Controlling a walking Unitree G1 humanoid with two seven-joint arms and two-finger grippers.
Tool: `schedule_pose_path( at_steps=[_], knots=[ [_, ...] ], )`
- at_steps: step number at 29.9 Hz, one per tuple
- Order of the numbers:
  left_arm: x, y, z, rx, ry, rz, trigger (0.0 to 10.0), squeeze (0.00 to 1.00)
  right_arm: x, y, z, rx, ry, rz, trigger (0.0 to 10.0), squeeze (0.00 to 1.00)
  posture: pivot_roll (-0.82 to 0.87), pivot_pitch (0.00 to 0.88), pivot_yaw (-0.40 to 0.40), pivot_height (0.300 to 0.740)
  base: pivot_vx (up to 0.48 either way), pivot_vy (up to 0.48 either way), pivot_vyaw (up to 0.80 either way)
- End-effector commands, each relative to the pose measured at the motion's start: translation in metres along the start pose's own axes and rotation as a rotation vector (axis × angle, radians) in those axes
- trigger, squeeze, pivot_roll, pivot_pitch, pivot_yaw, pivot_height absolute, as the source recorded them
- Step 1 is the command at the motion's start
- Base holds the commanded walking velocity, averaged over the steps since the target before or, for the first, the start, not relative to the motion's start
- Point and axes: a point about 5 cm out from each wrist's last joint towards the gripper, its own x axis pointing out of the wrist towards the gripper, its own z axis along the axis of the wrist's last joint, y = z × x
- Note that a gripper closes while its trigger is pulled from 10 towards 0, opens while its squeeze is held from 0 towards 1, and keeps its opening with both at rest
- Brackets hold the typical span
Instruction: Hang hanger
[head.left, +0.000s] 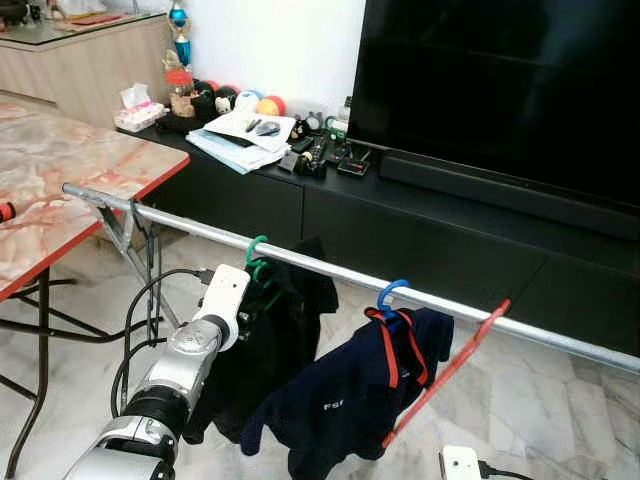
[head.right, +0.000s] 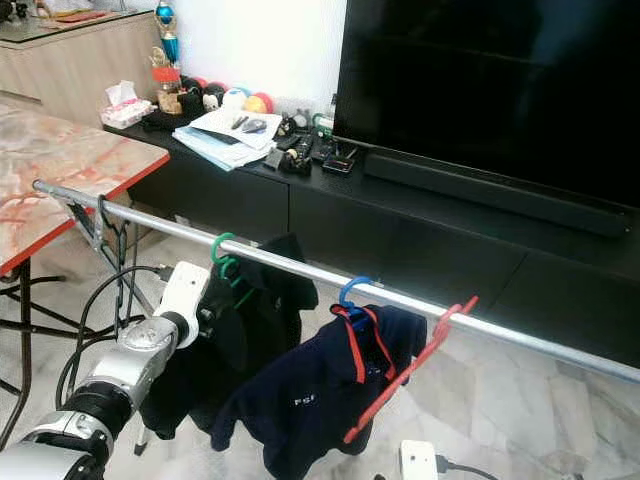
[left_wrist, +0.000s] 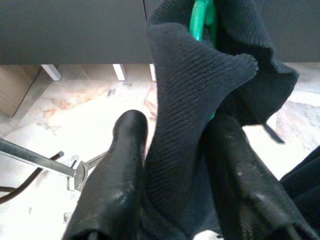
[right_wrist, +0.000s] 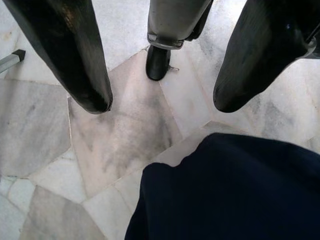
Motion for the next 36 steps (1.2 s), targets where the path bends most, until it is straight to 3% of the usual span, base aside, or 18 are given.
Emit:
schedule_pose_path(
  at_steps=[1, 16, 17, 19, 20, 27, 36],
  knots=[
    [0.002, -0.002, 0.003, -0.010, -0.009, -0.024, 0.0, 0.00, 0.000, -0.001, -0.002, 0.005, 0.009, -0.004, 10.0, 0.00, 0.19, 0.004, -0.070, 0.740, 0.000, 0.000, 0.00],
    [0.001, -0.017, -0.005, 0.002, 0.015, -0.132, 0.0, 0.00, 0.000, -0.002, -0.001, 0.003, 0.011, -0.003, 10.0, 0.00, 0.18, 0.002, -0.074, 0.740, 0.000, 0.000, 0.00],
    [0.001, -0.017, -0.005, 0.009, 0.022, -0.124, 4.2, 0.00, 0.000, -0.002, -0.001, 0.002, 0.011, -0.003, 10.0, 0.00, 0.18, 0.001, -0.074, 0.740, 0.000, 0.000, 0.00],
    [0.001, -0.016, -0.006, 0.014, 0.027, -0.118, 4.2, 0.00, 0.000, -0.002, -0.001, 0.002, 0.011, -0.003, 10.0, 0.00, 0.18, 0.001, -0.074, 0.740, 0.000, 0.000, 0.00],
    [0.002, -0.015, -0.008, 0.019, 0.044, -0.101, 10.0, 0.00, 0.000, -0.002, -0.001, 0.002, 0.011, -0.003, 10.0, 0.00, 0.18, 0.000, -0.073, 0.740, 0.000, 0.000, 0.00],
    [0.002, -0.014, -0.009, 0.024, 0.058, -0.078, 10.0, 0.00, 0.000, -0.002, -0.001, 0.005, 0.010, -0.002, 10.0, 0.00, 0.18, 0.000, -0.072, 0.740, 0.000, 0.000, 0.00],
    [-0.001, -0.015, -0.006, -0.014, -0.034, -0.044, 10.0, 0.00, 0.000, -0.001, -0.001, 0.017, 0.005, -0.004, 10.0, 0.00, 0.19, 0.002, -0.068, 0.740, 0.000, 0.000, 0.00]
  ],
)
